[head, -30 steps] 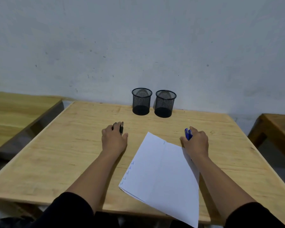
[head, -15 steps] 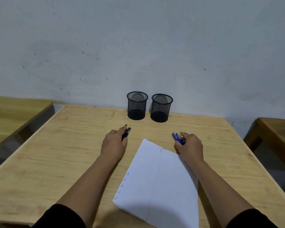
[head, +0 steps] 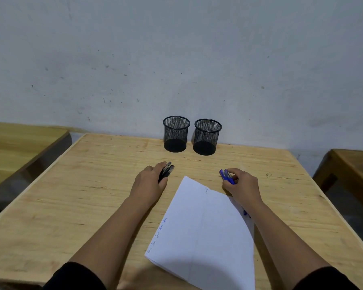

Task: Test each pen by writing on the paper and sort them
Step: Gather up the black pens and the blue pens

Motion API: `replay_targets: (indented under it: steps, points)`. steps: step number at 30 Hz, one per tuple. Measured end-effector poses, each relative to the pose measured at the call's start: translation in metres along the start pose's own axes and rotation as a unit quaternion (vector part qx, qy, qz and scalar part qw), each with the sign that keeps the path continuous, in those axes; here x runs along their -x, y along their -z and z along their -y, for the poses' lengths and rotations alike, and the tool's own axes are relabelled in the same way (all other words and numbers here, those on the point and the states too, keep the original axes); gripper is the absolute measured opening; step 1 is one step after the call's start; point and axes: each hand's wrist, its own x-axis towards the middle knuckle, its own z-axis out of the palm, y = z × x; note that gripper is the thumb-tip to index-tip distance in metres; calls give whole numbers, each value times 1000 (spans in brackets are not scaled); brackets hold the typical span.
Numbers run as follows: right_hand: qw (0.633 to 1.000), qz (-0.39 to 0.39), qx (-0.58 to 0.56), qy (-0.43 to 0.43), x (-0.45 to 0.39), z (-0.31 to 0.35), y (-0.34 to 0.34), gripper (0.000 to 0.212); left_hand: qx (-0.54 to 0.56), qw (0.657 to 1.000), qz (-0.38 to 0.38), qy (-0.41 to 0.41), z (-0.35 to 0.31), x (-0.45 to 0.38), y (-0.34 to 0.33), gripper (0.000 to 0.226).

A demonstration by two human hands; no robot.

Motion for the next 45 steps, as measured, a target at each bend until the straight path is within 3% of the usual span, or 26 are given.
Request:
replay_targets:
  steps: [6, 11, 17, 26, 34, 45]
  points:
    - [1000, -11, -14, 14, 3, -2, 2, 42, 44, 999, 25, -5, -5, 5, 7, 53]
    - [998, -27, -46, 18, 2, 1, 5, 41, 174, 984, 10, 34, -5, 4, 14, 48]
    - [971, -45, -235, -17, -7, 18, 14, 34, 295, 953, -43, 55, -22, -17, 26, 37]
    - [907, -69, -414, 27, -87, 85, 30, 35, 428, 889, -152, 49, -80, -116, 58, 35]
    - [887, -67, -450, 85, -160, 125, 21, 37, 486, 838, -237, 79, -95, -191, 43, 40]
    - [889, -44, -443, 107, -187, 115, -7, 35, 495, 823, -255, 108, -78, -215, 5, 43]
